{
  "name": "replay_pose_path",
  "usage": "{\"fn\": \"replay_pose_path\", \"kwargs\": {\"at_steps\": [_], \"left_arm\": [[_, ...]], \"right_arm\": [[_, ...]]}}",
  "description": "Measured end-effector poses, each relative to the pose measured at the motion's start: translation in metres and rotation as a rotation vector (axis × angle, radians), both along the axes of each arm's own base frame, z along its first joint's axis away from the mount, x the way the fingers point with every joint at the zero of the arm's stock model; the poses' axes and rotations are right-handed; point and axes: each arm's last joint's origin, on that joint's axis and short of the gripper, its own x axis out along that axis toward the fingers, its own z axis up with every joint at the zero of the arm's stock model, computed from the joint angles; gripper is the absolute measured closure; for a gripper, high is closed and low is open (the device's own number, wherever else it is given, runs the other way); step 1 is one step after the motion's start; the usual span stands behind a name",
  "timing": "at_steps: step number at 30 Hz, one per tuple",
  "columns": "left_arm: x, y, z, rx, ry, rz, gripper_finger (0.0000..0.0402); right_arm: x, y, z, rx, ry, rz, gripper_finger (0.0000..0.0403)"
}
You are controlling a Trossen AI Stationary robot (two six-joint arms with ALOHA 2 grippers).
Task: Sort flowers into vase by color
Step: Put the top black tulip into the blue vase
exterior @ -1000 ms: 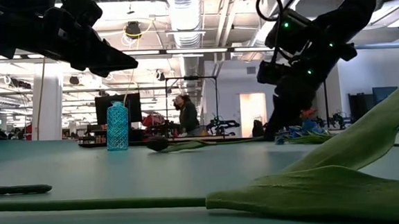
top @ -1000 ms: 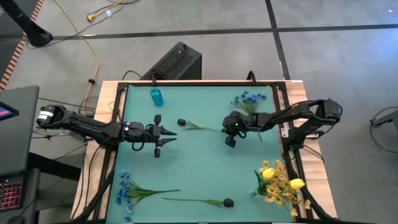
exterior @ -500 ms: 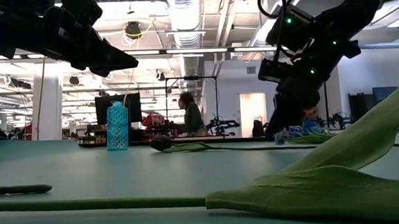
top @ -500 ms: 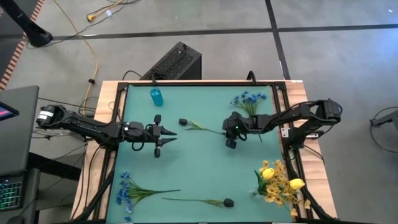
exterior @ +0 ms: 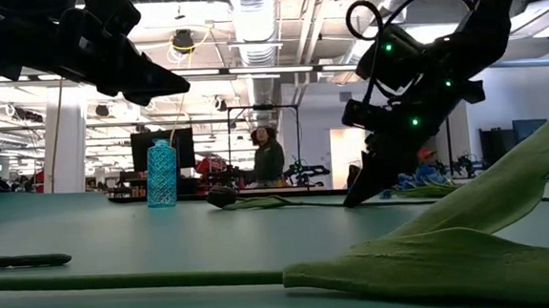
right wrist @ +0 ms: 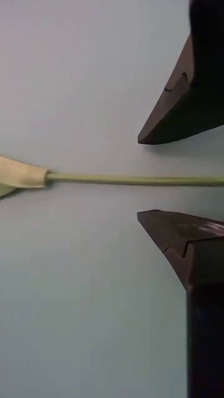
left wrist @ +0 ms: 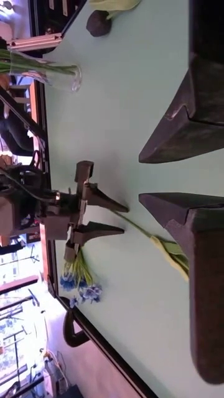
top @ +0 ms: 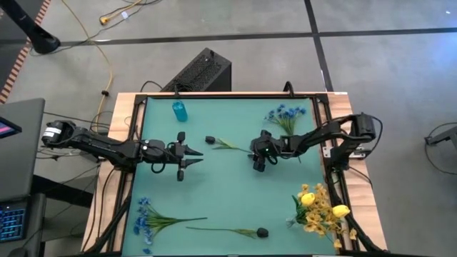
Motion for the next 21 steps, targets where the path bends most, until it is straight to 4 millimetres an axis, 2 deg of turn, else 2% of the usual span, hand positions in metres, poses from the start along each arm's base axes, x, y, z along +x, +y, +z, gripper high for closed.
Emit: {"fn": "replay_pose_path", "kwargs": {"at_steps": [7,11,17,21], "left_arm": [[0.0,0.0,0.0,0.0,0.0,0.0,0.0327],[0.0,0.0,0.0,0.0,0.0,0.0,0.0327],[0.0,0.0,0.0,-0.005,0.0,0.002,0.0327],[0.0,0.0,0.0,-0.007,-0.001,0.003,0.0327]], "right_arm": [[0.001,0.0,-0.012,0.031,0.043,-0.029,0.0219],[-0.002,0.0,-0.015,0.036,0.081,-0.034,0.027],[-0.005,0.001,-0.017,0.044,0.127,-0.037,0.0373],[-0.005,0.001,-0.017,0.052,0.124,-0.045,0.0384]]}}
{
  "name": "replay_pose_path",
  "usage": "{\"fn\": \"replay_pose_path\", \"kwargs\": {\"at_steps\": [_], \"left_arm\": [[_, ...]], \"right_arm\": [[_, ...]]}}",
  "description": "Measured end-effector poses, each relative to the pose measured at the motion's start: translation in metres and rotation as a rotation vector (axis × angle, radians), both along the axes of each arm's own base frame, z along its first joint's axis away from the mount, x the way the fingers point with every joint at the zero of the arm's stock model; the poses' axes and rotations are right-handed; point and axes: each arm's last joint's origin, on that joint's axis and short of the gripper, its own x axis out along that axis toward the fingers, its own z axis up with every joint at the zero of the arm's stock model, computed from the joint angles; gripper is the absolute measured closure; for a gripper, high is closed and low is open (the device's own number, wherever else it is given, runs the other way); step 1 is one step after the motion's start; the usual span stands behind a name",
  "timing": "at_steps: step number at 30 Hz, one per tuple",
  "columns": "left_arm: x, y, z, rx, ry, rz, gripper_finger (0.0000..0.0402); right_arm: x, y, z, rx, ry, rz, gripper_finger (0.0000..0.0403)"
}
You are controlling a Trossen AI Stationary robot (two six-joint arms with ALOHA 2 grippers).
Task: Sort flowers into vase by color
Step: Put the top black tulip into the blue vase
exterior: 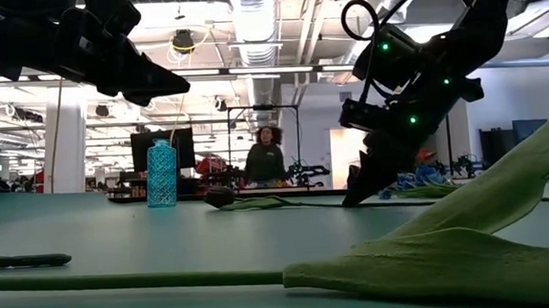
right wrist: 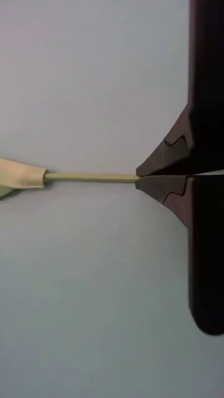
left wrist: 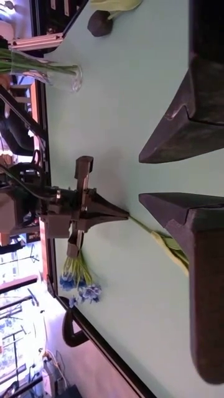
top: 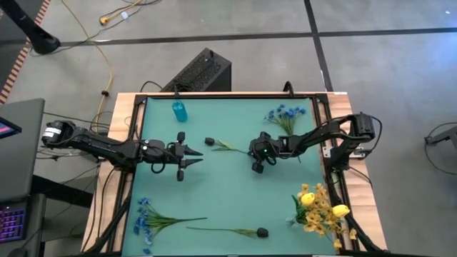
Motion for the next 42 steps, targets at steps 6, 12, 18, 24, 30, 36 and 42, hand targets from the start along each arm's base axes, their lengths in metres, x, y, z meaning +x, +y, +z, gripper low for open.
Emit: {"fn": "replay_pose_path", "kwargs": {"at_steps": [6,12,18,24,30,36,42], "left_arm": [[0.0,0.0,0.0,0.0,-0.001,0.001,0.0327],[0.002,0.0,0.001,-0.026,-0.026,0.011,0.0327],[0.013,-0.002,-0.007,-0.051,-0.04,-0.013,0.0327],[0.028,-0.004,-0.018,-0.038,-0.091,-0.046,0.0327],[0.039,-0.005,-0.024,-0.065,-0.2,-0.043,0.0326],[0.046,-0.002,-0.037,-0.142,-0.233,0.056,0.0318],[0.06,0.001,-0.04,-0.234,-0.239,0.088,0.0252]], "right_arm": [[-0.005,0.0,0.012,0.014,-0.022,-0.02,0.0383],[-0.011,0.001,0.036,0.0,-0.083,-0.011,0.0386],[-0.018,-0.002,0.052,-0.024,-0.294,-0.01,0.0386],[-0.026,-0.001,0.06,-0.018,-0.432,-0.013,0.0386],[-0.022,-0.001,0.071,-0.025,-0.556,-0.013,0.0386],[-0.018,-0.004,0.084,-0.073,-0.679,0.005,0.0386],[-0.016,-0.006,0.098,-0.09,-0.828,-0.001,0.0386]]}}
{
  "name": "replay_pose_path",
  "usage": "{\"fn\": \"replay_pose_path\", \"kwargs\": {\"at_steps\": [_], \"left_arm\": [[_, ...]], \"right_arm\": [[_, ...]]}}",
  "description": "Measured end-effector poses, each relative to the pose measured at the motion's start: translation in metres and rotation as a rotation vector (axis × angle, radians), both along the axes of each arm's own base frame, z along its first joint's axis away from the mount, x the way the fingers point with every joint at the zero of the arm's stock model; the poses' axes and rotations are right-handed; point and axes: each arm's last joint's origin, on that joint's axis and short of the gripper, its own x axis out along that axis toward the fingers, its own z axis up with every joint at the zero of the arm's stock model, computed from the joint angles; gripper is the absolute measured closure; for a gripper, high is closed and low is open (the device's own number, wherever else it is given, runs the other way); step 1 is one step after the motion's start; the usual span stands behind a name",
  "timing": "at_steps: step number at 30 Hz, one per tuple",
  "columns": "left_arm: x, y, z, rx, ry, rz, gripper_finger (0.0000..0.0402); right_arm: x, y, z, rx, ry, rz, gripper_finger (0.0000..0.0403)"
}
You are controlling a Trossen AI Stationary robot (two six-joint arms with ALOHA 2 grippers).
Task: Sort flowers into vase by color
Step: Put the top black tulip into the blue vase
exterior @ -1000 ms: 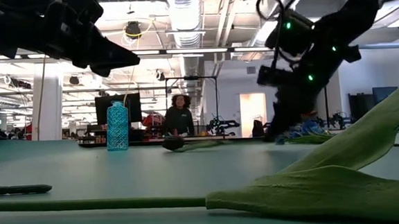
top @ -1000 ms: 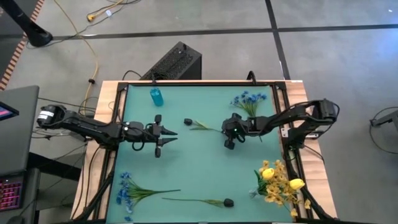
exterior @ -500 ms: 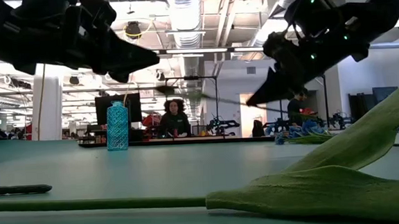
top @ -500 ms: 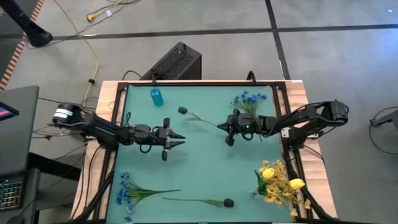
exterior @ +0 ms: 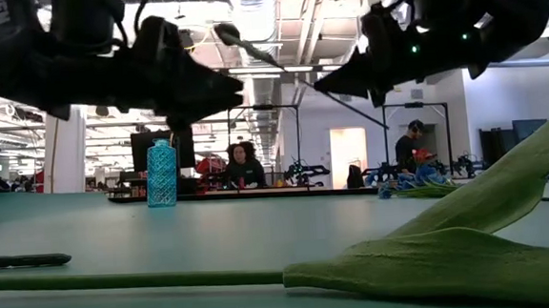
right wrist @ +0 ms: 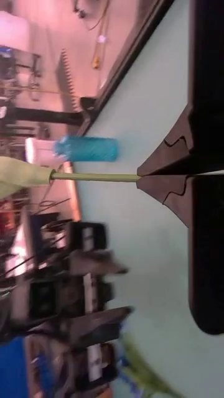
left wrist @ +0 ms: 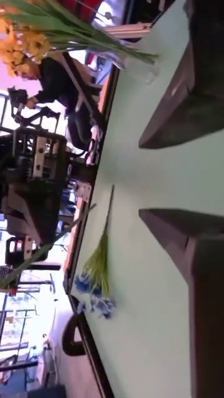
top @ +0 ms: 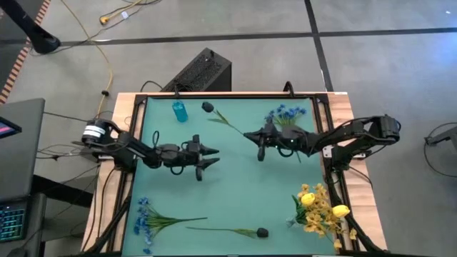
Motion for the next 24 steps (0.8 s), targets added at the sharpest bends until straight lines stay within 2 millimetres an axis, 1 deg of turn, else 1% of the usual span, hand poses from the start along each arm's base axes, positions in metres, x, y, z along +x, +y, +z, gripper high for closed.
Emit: {"fn": "replay_pose_path", "kwargs": {"at_steps": [3,6,8,10,13,17,21,24], "left_arm": [[0.013,0.0,0.005,0.003,-0.025,0.005,0.0202],[0.028,0.003,0.016,0.03,-0.063,0.022,0.0153],[0.038,0.006,0.023,0.022,-0.096,0.048,0.0127],[0.046,0.012,0.026,-0.004,-0.104,0.086,0.011],[0.056,0.02,0.021,-0.028,-0.092,0.118,0.0101],[0.064,0.023,0.021,-0.054,-0.15,0.097,0.0099],[0.065,0.023,0.027,-0.044,-0.24,0.068,0.0099],[0.065,0.025,0.028,-0.041,-0.251,0.113,0.0099]], "right_arm": [[0.001,0.004,0.003,-0.003,-0.029,0.019,0.0386],[0.001,0.008,0.003,-0.002,-0.031,0.035,0.0386],[0.002,0.012,0.003,-0.001,-0.033,0.048,0.0386],[0.002,0.016,0.004,-0.003,-0.042,0.064,0.0386],[0.003,0.023,0.007,-0.011,-0.067,0.09,0.0386],[0.003,0.028,0.008,-0.02,-0.076,0.112,0.0386],[0.003,0.031,0.008,-0.022,-0.074,0.122,0.0386],[0.003,0.031,0.008,-0.023,-0.075,0.122,0.0386]]}}
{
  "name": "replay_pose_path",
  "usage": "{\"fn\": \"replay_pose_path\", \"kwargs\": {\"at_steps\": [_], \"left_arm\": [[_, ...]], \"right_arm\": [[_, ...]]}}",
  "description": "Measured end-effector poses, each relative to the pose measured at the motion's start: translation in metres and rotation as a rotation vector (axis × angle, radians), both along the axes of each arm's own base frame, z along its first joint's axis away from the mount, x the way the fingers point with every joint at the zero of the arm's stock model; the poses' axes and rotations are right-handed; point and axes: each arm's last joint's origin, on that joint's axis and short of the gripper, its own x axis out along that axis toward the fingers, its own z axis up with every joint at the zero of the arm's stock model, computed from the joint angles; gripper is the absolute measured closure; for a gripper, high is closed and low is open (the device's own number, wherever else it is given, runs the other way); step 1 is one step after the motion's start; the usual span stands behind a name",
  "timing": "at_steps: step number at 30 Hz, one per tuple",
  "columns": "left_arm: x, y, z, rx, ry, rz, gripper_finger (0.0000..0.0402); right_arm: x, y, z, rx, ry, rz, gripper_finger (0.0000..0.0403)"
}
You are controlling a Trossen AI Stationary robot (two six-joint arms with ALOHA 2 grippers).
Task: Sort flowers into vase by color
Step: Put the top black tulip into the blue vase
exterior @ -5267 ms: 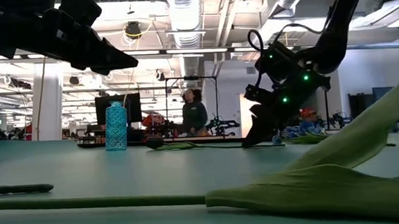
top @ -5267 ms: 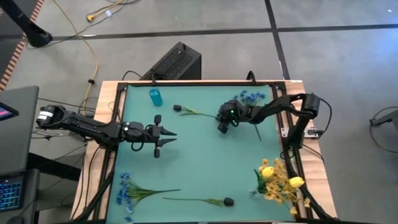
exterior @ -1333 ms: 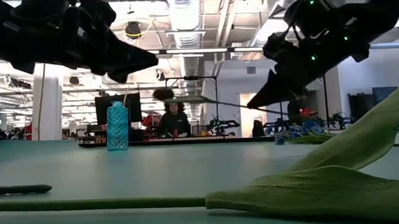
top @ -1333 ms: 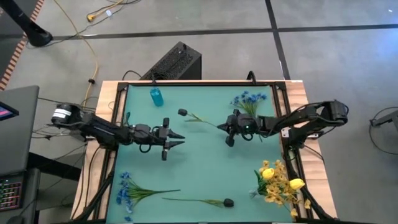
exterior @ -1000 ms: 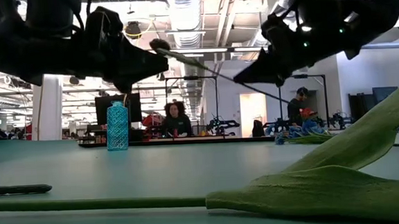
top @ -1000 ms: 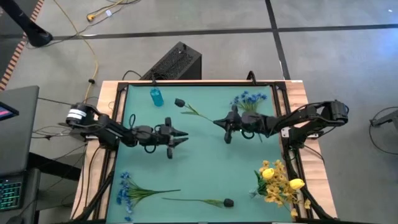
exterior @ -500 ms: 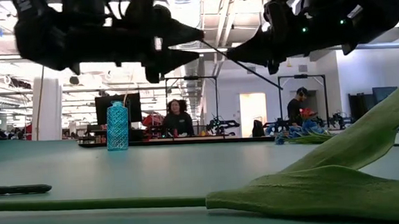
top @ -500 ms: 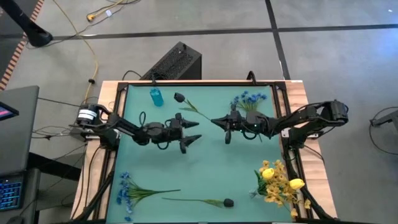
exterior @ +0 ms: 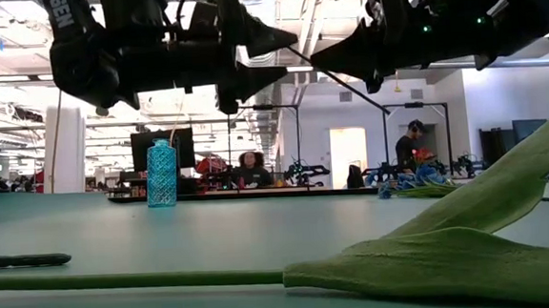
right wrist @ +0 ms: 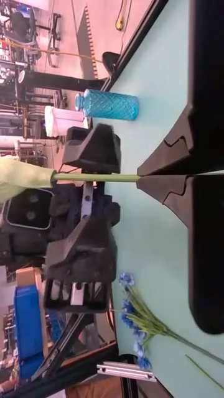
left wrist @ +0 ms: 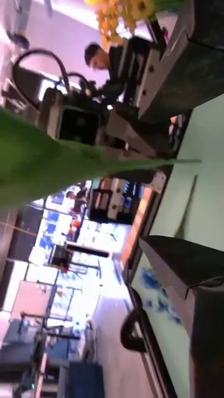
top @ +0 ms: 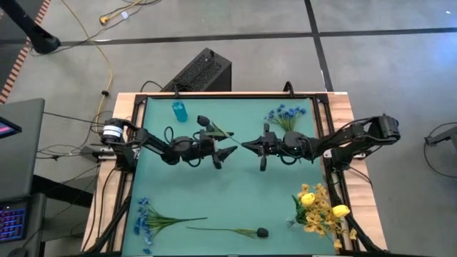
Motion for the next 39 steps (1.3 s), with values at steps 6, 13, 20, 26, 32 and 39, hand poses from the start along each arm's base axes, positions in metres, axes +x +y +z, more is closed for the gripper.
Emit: {"fn": "replay_pose_path", "kwargs": {"at_steps": [6,13,20,26,32,39], "left_arm": [[-0.0005,0.0002,0.0012,0.005,-0.014,0.009,0.0099],[-0.0014,0.0011,0.0033,-0.002,-0.036,0.041,0.01],[-0.0016,0.0016,0.0035,-0.006,-0.039,0.059,0.0129],[-0.0014,0.0016,0.003,-0.006,-0.033,0.059,0.0209],[-0.0011,0.0005,0.003,0.038,-0.023,0.036,0.0319],[-0.0009,-0.0011,0.0033,0.063,-0.021,-0.009,0.0394]], "right_arm": [[0.0,0.0,-0.0005,-0.002,0.006,0.0,0.0386],[0.0,0.0014,-0.0006,-0.015,0.009,0.005,0.0386],[0.0,0.0017,-0.0007,-0.017,0.009,0.007,0.0386],[0.0,0.0018,-0.0007,-0.017,0.009,0.008,0.0386],[0.0002,0.003,-0.0007,-0.015,0.009,0.047,0.0371],[0.0002,0.0031,-0.0009,-0.008,0.01,0.055,0.0346]]}}
